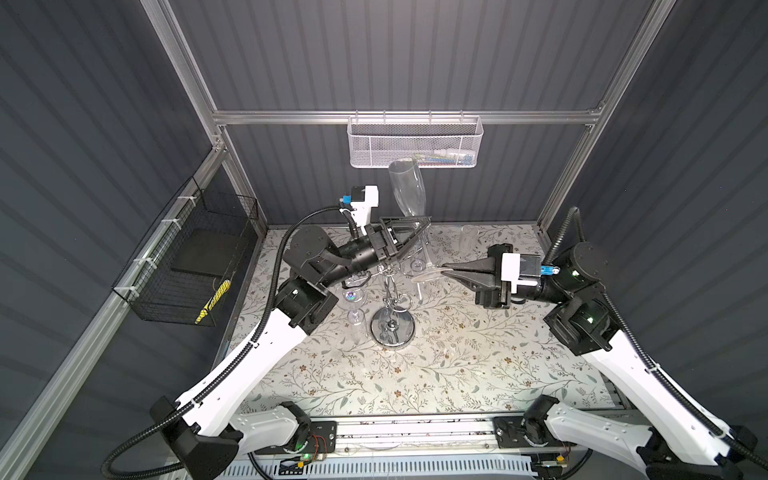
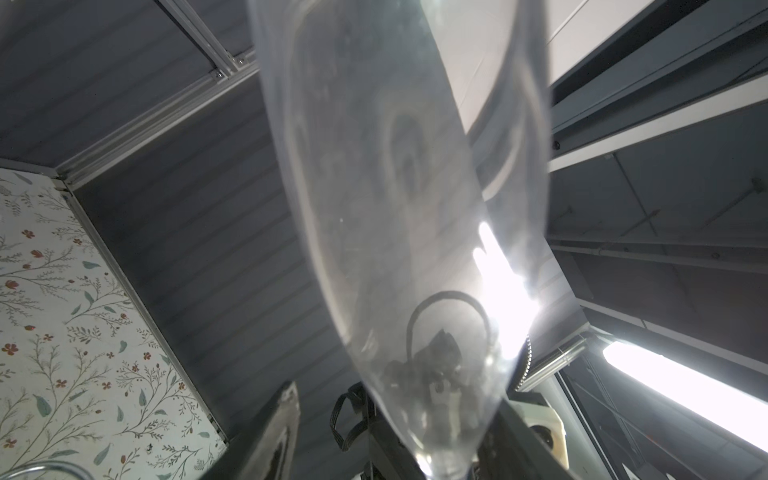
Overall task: Take the wine glass off the wine glass rack
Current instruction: 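Grasp the flute stem with the left gripper while the right gripper opens and draws back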
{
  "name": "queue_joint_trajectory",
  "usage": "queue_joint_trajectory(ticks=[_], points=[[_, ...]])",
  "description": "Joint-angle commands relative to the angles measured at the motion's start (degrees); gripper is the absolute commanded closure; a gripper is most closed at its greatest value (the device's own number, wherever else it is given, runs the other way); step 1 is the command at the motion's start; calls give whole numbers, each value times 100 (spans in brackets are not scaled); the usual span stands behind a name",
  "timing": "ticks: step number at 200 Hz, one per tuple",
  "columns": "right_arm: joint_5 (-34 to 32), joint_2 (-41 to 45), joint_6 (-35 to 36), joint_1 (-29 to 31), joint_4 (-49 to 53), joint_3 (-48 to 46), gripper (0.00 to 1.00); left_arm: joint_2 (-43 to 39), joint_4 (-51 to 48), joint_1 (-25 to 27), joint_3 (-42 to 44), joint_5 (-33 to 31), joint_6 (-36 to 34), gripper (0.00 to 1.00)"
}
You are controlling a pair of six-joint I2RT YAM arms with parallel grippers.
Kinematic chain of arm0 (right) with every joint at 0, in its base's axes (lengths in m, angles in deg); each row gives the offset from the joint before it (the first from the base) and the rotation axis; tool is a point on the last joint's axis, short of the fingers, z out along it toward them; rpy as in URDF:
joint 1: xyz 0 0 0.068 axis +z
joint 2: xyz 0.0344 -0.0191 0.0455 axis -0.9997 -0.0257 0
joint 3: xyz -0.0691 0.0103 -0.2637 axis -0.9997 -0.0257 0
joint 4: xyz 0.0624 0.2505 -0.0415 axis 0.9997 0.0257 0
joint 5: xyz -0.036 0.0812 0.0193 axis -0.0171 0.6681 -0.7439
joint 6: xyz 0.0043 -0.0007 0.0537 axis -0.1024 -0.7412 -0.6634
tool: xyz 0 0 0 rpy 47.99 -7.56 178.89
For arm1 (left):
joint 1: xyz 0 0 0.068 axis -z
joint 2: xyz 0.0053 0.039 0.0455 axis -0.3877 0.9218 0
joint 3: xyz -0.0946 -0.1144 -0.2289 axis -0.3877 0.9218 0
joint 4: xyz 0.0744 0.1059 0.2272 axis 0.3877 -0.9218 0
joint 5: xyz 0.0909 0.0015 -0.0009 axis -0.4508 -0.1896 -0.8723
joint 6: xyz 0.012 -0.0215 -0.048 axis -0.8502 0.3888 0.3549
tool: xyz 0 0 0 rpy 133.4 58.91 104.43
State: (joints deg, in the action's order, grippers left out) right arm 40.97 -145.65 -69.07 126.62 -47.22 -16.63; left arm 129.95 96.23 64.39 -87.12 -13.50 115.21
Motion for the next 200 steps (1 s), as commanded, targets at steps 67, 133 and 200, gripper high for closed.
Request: queue_joint_trajectory(ticks=[67,133,200], points=[[-81,-19,619,79,-95,387,100,-58,-97,188,25,37,-185,79],[-178,16,894,94,224,416,100,-76,-74,205,74,-46,-137,100],[-969,525,661,139,-10,-111,1,-299,-1521,212,-411,-663,-1726,100]])
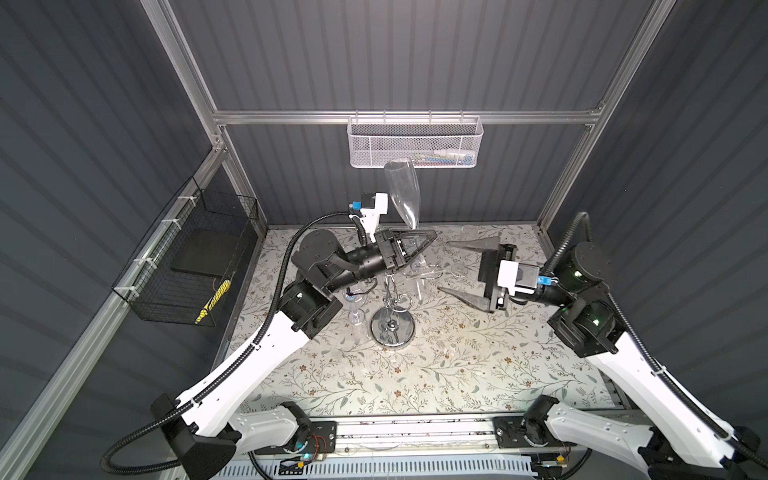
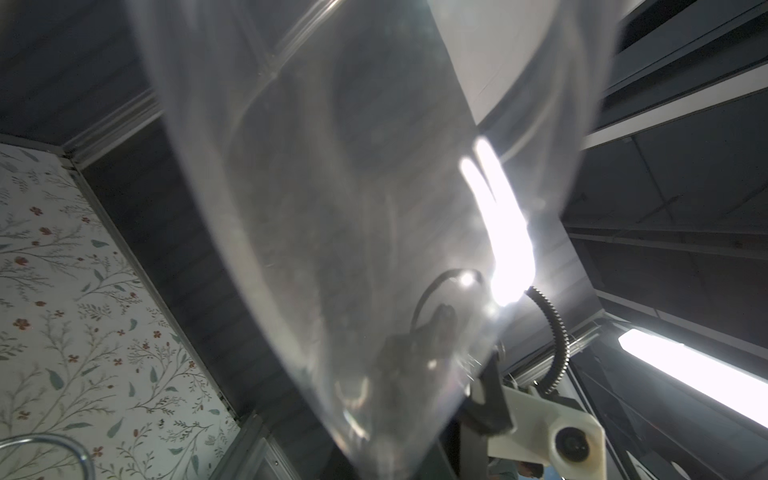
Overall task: Take the wine glass off the wine glass rack
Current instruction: 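Grasp the flute stem with the left gripper while the right gripper opens and draws back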
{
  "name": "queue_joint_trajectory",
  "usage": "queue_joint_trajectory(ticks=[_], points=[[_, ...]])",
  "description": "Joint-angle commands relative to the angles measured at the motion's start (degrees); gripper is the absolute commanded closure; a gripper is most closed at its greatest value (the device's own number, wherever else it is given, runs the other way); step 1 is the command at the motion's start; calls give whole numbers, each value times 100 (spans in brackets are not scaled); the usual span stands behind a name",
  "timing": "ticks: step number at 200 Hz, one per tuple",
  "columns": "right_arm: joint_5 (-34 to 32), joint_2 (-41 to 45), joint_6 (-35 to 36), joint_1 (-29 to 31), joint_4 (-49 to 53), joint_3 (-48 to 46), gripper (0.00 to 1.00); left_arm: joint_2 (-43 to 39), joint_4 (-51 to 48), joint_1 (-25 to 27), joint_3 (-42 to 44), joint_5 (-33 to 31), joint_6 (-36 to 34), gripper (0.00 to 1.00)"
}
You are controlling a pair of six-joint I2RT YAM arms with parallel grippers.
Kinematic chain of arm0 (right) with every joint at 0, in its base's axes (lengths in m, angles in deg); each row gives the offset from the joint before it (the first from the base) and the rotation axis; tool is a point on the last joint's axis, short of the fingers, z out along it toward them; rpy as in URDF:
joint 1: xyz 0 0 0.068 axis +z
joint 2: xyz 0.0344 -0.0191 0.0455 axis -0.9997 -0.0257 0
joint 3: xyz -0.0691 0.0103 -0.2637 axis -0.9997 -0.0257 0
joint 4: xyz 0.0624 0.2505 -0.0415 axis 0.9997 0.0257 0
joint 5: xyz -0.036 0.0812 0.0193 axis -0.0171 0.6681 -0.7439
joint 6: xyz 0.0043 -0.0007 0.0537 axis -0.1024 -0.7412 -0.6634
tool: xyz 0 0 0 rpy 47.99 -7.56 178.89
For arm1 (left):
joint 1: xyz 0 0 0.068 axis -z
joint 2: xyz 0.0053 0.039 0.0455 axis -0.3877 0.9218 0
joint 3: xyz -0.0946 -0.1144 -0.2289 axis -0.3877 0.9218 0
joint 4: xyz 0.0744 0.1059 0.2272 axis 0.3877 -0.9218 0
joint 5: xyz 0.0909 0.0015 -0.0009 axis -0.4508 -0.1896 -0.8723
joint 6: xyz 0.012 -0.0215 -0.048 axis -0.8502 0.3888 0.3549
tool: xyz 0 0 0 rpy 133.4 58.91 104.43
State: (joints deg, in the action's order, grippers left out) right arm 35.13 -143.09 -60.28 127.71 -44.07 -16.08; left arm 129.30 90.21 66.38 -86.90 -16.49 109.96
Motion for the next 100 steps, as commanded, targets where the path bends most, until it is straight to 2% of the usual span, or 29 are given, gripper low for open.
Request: queue_joint_trajectory(ticks=[1,18,44,59,68,82,100], points=[[-395,279,-235,29,-338,-171,1,-232,-970,12,-488,-375,-1242,100],[-729,402,-811,36,-592,-221,1,-288,-1470,11,-763,-660,-1939,100],[-1625,407,-2324,35,-532,101,1,-316,-1844,11,-1009,-769,-2854,100],[-1909,378,-2798,60,-433,272,1,-284,-2096,11,-1184,-767,-3471,100],[-2132,340,-3121,96,-340,405,1,-259,-2335,6,-1331,-1004,-3864,100],[-2601,198,-3825,125,204,880,1,-229,-2691,11,-1549,-1177,-4425,100],[-2719,-232,-4616,133,1487,1954,1,-212,-3064,11,-1779,-1362,-5265,100]])
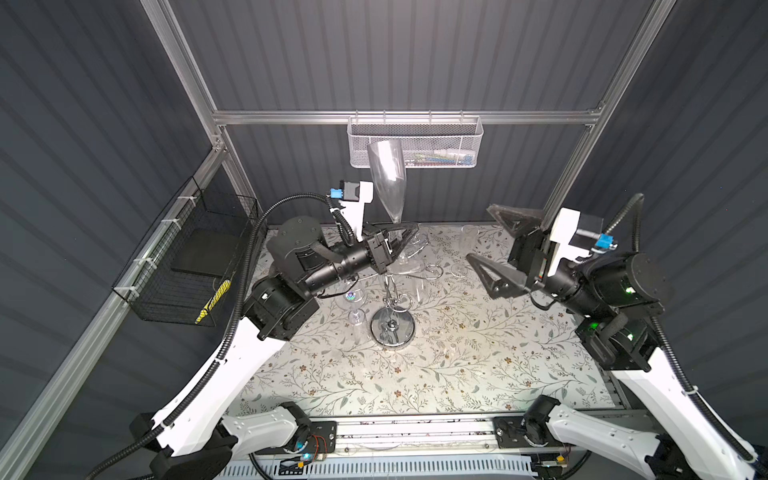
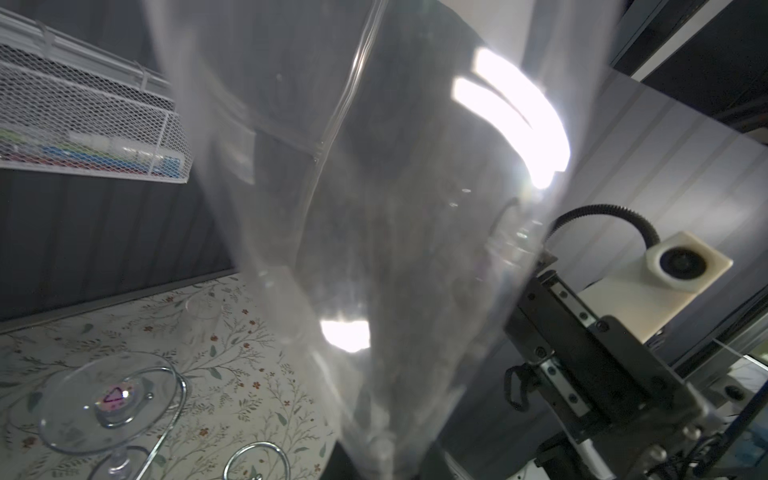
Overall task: Take the wine glass off the wine glass rack
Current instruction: 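Grasp the flute stem with the left gripper while the right gripper opens and draws back, then hold the flute upright in the left gripper while the right gripper approaches its rim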
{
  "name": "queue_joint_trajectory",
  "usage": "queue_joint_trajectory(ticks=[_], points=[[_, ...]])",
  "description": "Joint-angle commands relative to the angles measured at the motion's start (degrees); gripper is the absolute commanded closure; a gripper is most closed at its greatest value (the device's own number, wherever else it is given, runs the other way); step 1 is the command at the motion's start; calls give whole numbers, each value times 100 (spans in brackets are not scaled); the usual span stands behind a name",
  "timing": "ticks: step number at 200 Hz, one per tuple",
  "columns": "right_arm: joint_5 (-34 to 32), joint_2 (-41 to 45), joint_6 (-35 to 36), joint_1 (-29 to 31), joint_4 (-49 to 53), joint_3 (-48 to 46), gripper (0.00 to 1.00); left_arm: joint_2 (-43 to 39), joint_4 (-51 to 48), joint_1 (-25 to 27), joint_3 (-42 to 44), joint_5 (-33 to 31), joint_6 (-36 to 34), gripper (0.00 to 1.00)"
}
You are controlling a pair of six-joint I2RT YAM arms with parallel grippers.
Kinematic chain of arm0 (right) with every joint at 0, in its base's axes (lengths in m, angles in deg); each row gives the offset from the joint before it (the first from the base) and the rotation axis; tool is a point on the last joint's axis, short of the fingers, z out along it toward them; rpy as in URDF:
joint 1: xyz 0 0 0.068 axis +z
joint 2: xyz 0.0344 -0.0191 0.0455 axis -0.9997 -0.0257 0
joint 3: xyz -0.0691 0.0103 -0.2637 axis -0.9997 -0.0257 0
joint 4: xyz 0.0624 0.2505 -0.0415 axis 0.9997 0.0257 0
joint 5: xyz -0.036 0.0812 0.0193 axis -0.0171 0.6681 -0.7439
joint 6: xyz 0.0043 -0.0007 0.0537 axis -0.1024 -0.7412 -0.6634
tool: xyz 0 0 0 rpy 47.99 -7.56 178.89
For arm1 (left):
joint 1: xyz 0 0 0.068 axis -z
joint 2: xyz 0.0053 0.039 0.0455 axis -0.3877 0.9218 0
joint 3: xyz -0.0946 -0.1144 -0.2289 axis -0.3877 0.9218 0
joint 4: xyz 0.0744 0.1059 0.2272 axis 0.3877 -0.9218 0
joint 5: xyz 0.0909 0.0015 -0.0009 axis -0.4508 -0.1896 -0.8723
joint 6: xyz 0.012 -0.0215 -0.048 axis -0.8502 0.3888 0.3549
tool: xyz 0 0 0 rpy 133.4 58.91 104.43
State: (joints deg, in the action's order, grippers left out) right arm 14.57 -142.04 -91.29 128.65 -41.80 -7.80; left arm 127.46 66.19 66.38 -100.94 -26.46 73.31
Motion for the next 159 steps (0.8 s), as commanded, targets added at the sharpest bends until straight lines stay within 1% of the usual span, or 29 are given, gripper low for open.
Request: queue_joint_trajectory(ticks=[1,9,15,28,36,38,41,48,65,68,78,99,108,125,159], points=[[-661,-358,-1544,39,1325,1194,1,-29,-677,11,-382,-379,-1643,100],[-632,-519,-1731,69,1637,1542,1,-37,-751,11,-405,-532,-1963,100],[-609,-569,-1809,118,1647,1622,1,-47,-776,11,-405,-634,-2201,100],[-573,-541,-1916,272,1201,1437,1,-65,-809,11,-388,-768,-2688,100],[-306,-520,-1889,295,866,1274,1,-58,-859,11,-396,-851,-2910,100],[-112,-527,-1869,295,802,1246,1,-63,-874,11,-401,-867,-2970,100],[3,-535,-1845,300,737,1212,1,-62,-902,11,-405,-885,-3059,100],[57,-581,-1815,339,670,1185,1,-44,-948,11,-422,-946,-3225,100],[-164,-701,-1694,502,799,1237,1,-43,-1029,11,-408,-1113,-3528,100],[-379,-723,-1669,547,801,1237,1,-39,-1030,11,-398,-1131,-3581,100],[-607,-788,-1560,694,752,1220,1,-62,-1010,10,-343,-1161,-3756,100],[-860,-915,-1264,985,504,1195,1,-108,-874,11,-224,-1157,-4046,100],[-902,-1167,-1183,1046,551,1286,1,-116,-811,11,-183,-1172,-4145,100],[-1230,-1341,-906,1234,525,1347,1,-142,-739,10,-104,-1204,-4360,100],[-1595,-1636,-483,1510,226,1464,1,-204,-469,10,161,-1306,-4502,100]])
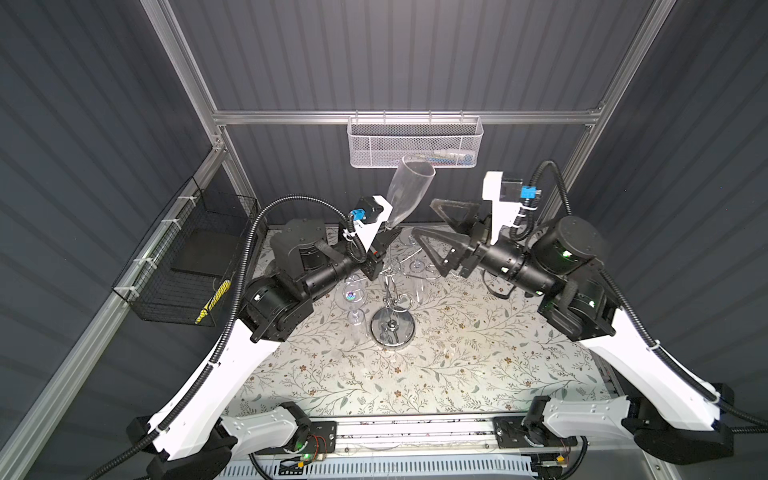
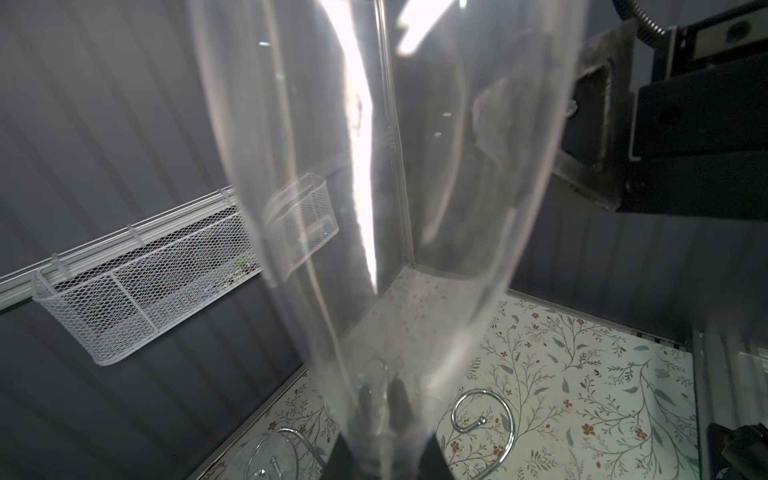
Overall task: Take the wine glass off the wine glass rack
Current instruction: 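Hold the flute upright in the left gripper while the right gripper approaches its rim, then close the right gripper on the flute bowl near its rim while the left gripper opens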
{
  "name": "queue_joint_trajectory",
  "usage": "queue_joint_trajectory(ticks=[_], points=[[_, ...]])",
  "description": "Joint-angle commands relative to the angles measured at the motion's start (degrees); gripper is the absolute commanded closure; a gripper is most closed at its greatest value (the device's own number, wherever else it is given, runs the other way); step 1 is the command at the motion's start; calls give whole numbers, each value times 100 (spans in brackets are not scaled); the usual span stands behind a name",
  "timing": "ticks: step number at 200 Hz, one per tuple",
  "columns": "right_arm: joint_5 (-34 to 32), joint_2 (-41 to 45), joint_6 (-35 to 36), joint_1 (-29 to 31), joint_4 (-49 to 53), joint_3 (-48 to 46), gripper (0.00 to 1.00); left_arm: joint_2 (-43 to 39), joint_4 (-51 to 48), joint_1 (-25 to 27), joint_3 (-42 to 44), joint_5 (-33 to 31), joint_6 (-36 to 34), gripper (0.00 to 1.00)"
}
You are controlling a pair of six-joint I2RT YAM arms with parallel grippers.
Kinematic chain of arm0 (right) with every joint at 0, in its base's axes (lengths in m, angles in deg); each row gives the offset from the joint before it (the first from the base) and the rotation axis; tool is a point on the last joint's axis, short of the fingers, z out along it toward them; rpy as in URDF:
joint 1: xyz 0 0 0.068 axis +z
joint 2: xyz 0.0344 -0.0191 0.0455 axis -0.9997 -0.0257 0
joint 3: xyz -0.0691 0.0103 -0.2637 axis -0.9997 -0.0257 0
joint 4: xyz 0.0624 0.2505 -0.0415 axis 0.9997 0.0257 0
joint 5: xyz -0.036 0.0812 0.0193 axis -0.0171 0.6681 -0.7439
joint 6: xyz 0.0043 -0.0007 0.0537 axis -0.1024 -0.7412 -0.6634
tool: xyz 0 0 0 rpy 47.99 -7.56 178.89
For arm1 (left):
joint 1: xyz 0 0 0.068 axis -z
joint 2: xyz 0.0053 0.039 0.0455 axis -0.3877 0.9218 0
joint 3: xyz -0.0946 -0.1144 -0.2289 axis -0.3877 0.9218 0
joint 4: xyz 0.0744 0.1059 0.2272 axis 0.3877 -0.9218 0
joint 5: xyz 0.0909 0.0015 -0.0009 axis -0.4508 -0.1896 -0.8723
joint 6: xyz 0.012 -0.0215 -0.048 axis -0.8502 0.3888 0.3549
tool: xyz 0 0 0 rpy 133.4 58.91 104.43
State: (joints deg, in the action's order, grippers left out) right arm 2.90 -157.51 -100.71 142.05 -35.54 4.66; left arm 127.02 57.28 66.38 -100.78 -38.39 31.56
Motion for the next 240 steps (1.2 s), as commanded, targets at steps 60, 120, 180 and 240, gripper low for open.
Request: queue_joint_trajectory(ticks=[60,120,180,240], points=[[-1104,-423,381,247,-923,313,1,-283,612,11,449,-97,-377,100],[-1267,-559,553,252,-1072,362,1,-354,619,11,476,-17,-383,100],[-1257,-696,562,247,-1104,487,7,-324,658,11,485,125,-311,100],[-1085,-793,386,238,-1246,550,18,-310,647,11,510,151,-281,100]])
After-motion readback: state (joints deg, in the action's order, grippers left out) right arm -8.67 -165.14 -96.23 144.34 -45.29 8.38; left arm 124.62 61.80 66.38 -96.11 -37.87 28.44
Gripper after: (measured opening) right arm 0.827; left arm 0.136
